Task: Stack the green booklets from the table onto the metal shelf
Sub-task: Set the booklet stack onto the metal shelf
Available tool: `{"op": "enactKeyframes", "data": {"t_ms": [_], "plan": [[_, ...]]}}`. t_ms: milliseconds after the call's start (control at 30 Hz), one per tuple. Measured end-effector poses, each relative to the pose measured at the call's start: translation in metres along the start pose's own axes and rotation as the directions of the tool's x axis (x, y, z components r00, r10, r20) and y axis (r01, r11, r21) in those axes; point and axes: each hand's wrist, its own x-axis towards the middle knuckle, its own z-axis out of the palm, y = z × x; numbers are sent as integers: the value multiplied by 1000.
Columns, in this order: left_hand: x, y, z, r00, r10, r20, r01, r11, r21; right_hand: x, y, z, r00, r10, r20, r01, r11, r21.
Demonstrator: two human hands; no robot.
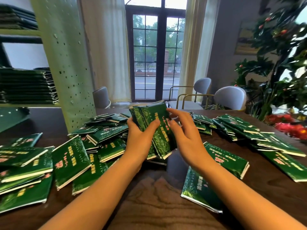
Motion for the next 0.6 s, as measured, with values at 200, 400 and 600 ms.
{"op": "enactKeyframes", "data": {"t_ms": [200,400,600], "plan": [[-33,16,-34,984,86,153,-110,982,153,-2,-32,14,867,369,336,-495,719,487],[-65,20,-79,971,110,212,-164,953,255,-33,-52,50,902,336,270,-431,686,587],[-87,4,-94,983,46,178,-60,996,71,-67,-58,73,938,292,187,-341,683,646]]}}
